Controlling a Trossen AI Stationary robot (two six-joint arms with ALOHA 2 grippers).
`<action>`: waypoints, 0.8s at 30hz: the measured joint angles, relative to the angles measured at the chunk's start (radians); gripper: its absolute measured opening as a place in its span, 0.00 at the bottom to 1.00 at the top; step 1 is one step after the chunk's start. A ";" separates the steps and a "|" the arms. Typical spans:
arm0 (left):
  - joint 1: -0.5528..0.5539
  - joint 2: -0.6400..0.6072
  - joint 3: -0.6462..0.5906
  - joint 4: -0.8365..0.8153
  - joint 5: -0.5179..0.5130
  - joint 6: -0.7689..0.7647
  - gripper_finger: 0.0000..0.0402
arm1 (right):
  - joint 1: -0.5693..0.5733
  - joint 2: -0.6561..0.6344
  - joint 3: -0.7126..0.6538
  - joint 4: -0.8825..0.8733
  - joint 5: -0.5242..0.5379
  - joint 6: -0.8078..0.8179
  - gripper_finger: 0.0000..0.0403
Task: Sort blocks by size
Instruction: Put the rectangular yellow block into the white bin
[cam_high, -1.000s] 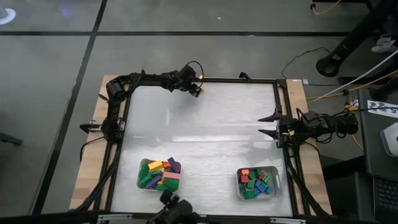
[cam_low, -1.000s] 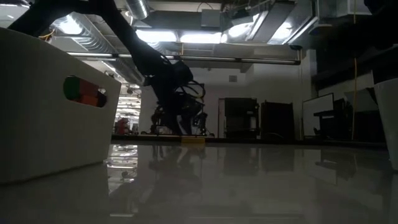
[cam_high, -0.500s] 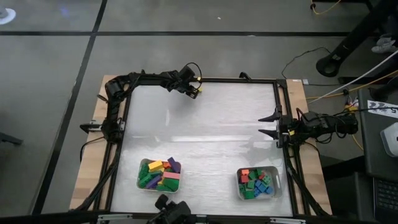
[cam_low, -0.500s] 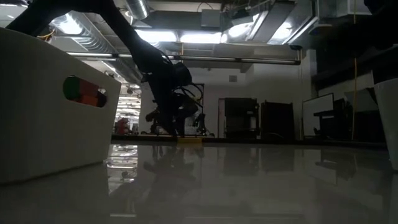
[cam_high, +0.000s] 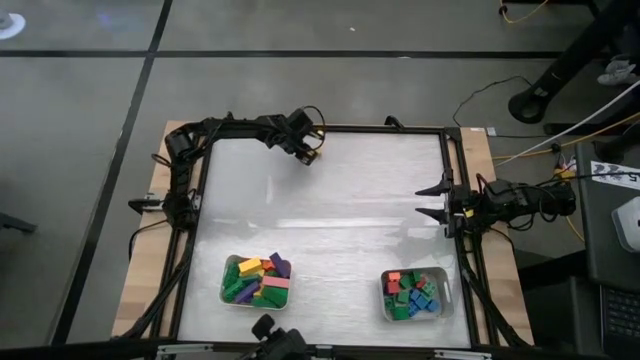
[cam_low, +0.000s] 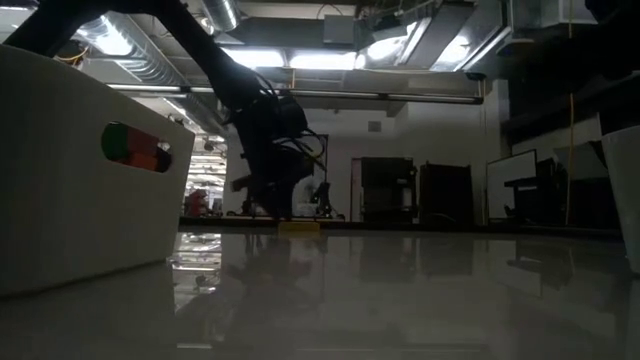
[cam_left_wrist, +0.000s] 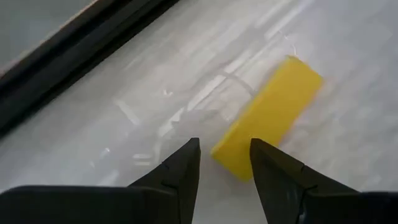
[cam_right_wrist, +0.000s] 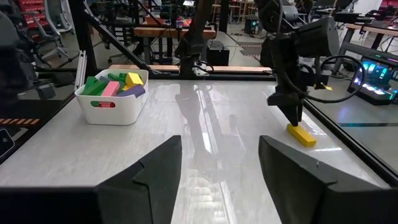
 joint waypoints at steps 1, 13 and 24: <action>-0.001 -0.001 0.000 0.000 0.008 0.039 0.32 | 0.000 0.000 0.000 0.001 0.000 0.000 0.53; -0.058 -0.002 0.000 0.019 0.040 0.376 0.49 | 0.000 0.004 0.000 0.001 0.000 0.000 0.53; -0.047 -0.002 -0.003 0.029 -0.047 0.451 0.60 | 0.000 0.004 0.000 0.001 0.000 0.000 0.53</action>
